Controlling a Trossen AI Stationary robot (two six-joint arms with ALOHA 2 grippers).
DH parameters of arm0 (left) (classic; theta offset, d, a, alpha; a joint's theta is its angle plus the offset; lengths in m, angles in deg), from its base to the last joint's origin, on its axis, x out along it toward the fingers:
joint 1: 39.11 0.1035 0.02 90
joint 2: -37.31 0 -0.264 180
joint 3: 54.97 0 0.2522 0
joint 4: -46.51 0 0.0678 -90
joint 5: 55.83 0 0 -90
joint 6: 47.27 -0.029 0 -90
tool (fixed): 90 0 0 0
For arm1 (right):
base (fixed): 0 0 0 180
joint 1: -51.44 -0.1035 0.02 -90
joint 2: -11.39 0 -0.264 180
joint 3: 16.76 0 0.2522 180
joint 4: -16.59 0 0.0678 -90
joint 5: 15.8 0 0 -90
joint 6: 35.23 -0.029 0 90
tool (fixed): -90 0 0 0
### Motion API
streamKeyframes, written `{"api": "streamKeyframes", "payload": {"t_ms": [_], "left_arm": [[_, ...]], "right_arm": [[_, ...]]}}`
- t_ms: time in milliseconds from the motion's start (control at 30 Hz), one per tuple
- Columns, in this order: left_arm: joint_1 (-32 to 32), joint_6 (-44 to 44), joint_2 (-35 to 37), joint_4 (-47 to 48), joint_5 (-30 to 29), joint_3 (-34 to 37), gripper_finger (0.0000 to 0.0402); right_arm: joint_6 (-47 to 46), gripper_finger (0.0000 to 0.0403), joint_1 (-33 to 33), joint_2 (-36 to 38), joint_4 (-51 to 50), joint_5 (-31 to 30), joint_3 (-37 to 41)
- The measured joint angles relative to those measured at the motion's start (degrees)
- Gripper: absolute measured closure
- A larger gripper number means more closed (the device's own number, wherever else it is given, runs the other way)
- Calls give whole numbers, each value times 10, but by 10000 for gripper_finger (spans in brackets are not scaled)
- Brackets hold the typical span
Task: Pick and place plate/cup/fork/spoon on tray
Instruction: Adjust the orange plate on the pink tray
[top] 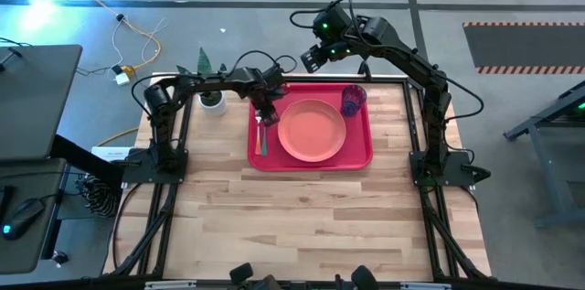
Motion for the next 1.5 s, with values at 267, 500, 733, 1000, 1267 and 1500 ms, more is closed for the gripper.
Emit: {"api": "streamKeyframes", "payload": {"t_ms": [267,500,733,1000,1267,1500], "left_arm": [[0,5,39,6,1,0,298],[-6,6,65,-1,5,0,298],[-35,-12,66,-50,60,0,298],[-63,-25,66,-89,68,0,298],[-60,-25,66,-91,68,0,298],[-61,23,66,-148,95,0,298]], "right_arm": [[-28,253,0,0,-60,33,0],[-61,253,-21,0,-168,-8,16],[-77,253,-37,0,-181,-1,72],[-74,253,-38,0,-181,24,145],[-43,253,-28,42,-181,28,216],[-19,253,11,113,-159,30,281]]}}
